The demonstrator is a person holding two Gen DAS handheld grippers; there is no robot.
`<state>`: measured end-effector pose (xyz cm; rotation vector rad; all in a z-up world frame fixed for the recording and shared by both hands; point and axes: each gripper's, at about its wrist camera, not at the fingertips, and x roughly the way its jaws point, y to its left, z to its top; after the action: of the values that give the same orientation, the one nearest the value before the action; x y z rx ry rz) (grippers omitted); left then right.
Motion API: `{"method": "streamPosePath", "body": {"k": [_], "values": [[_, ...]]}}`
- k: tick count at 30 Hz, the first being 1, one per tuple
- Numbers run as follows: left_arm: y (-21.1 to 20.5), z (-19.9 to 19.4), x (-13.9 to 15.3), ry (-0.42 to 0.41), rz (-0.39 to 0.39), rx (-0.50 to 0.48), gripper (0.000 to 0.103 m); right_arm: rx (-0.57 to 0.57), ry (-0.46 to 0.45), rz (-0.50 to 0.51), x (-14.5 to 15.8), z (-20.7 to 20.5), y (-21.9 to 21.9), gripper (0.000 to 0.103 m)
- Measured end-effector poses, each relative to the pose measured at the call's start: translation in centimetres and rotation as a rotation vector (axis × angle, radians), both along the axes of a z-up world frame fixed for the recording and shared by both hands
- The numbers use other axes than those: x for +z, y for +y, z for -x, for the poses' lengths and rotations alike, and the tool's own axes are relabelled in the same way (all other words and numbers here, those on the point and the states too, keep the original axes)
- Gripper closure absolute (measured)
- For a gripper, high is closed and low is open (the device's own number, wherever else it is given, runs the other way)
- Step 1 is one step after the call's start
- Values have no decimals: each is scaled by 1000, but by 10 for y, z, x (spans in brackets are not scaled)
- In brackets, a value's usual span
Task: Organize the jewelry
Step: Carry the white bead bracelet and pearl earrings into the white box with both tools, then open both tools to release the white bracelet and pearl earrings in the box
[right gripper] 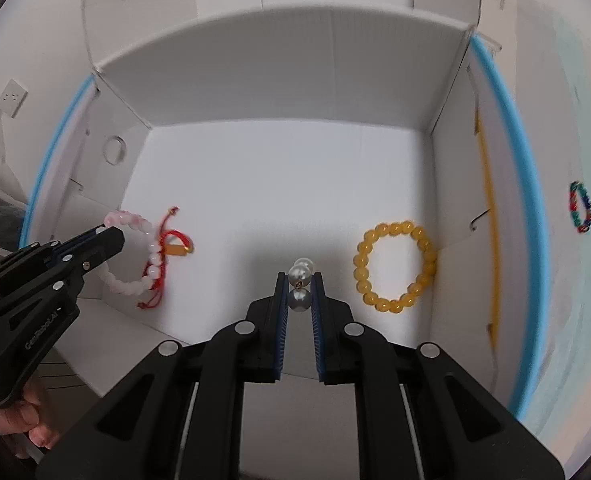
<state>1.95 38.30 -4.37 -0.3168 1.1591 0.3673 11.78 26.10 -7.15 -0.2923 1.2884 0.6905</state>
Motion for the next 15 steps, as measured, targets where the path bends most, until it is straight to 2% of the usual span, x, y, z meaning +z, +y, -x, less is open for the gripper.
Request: {"method": "streamPosePath", "body": {"k": [7,15], "values": [[5,-3,-12,36,-5,5,94,6,18,16,-14,0,6,93],[2,-6,-17,53,3,9,93,19,19,21,-15,5,7,91]]}}
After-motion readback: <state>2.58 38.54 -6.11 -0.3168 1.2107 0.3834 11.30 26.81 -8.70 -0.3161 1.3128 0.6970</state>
